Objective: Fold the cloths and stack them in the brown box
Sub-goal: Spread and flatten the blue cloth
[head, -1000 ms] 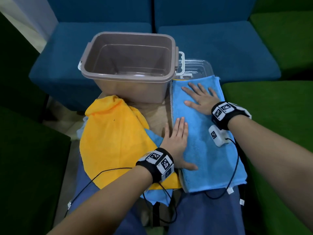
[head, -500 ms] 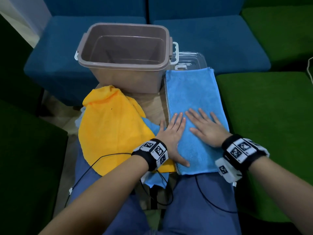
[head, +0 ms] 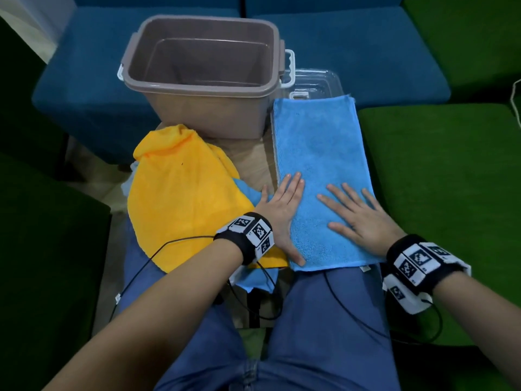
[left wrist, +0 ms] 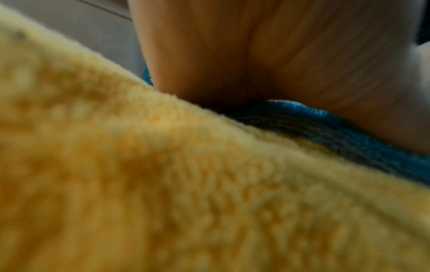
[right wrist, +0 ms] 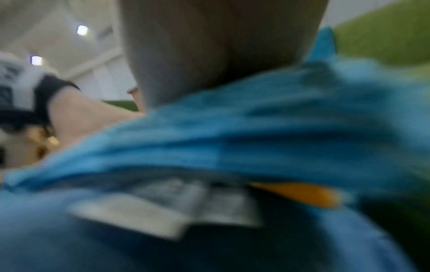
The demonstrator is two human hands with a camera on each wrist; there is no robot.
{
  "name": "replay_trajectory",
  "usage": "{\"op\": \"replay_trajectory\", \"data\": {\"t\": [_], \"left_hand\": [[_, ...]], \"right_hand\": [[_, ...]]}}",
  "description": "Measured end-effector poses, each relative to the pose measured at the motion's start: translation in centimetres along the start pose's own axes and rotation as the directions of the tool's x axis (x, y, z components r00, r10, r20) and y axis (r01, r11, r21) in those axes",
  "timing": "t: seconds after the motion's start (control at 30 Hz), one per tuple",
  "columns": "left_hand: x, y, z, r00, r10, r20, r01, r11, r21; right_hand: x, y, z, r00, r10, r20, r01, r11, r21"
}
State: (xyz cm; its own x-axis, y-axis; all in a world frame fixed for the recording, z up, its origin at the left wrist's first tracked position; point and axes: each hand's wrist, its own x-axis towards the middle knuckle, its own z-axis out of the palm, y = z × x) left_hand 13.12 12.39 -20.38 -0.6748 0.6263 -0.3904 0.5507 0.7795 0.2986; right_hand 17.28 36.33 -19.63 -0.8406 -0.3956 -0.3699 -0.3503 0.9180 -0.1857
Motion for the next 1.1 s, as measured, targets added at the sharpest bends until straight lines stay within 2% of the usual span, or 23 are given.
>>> {"op": "replay_trajectory", "data": {"t": [0.1,0.2,0.27,0.33,0.4,0.47,0.53,0.67,0.73,0.8,0.87,0.93,1.0,1.1], "left_hand": [[0.2,0.1,0.1,1.0,0.004,-0.002,-0.004,1.0,0.005],[0.1,0.3,0.1,1.0,-0.007,-0.009,0.008,1.0,0.018],[0.0,0.4,0.2,1.0,-0.015,-0.004,0.015,1.0,0.027],[-0.1,0.5,0.0,1.0,-0.009,0.004,0.009,1.0,0.008],[-0.2,0.4,-0.1,1.0,-0.001,0.0,0.001,1.0,-0.003],[-0.4,0.2,0.0,1.0,-0.001,-0.011,0.001,1.0,-0.003],[-0.4,0.4,-0.1,1.0,0.0,-0.008,0.0,1.0,-0.005],[-0.2,0.4,-0.1,1.0,-0.007,0.003,0.007,1.0,-0.006],[-0.1,0.3,-0.1,1.0,-0.007,0.025,0.008,1.0,-0.019],[0.1,0.5,-0.9,0.999,-0.019,0.042,0.02,0.999,-0.037],[0.5,0.8,-2.6,0.997,-0.078,-0.004,0.078,0.993,-0.093],[1.0,0.4,-3.8,0.985,-0.151,-0.079,0.139,0.98,-0.141],[1.4,-0.6,-3.9,0.984,-0.174,-0.022,0.17,0.977,-0.132],[1.8,-2.1,-2.8,0.985,-0.159,0.07,0.169,0.971,-0.171]], "right_hand": [[-0.9,2.0,-0.2,0.991,0.128,-0.028,-0.126,0.99,0.06],[-0.8,0.4,-0.5,0.978,0.197,-0.075,-0.197,0.98,0.009],[-0.7,-2.1,-0.5,0.992,0.109,-0.07,-0.108,0.994,0.018],[-1.0,-3.6,0.3,0.998,-0.056,0.012,0.056,0.998,0.002],[-1.1,-2.8,0.8,0.982,-0.167,0.091,0.173,0.983,-0.06],[-1.3,-1.0,0.4,0.97,-0.197,0.145,0.21,0.974,-0.081],[-1.9,0.7,0.0,0.975,-0.152,0.162,0.161,0.986,-0.048],[-2.8,2.9,-0.7,0.983,0.021,0.184,-0.029,0.999,0.043],[-2.5,3.4,-1.9,0.977,0.046,0.209,-0.056,0.997,0.044],[-1.4,3.2,-3.5,0.985,0.057,0.163,-0.07,0.995,0.071],[0.4,2.8,-4.8,0.991,0.081,0.102,-0.09,0.993,0.079],[2.2,2.2,-5.1,0.989,0.086,0.123,-0.095,0.993,0.071],[3.4,1.9,-4.6,0.98,0.085,0.181,-0.102,0.991,0.085],[4.0,2.3,-4.0,0.98,0.103,0.169,-0.124,0.986,0.114]]}}
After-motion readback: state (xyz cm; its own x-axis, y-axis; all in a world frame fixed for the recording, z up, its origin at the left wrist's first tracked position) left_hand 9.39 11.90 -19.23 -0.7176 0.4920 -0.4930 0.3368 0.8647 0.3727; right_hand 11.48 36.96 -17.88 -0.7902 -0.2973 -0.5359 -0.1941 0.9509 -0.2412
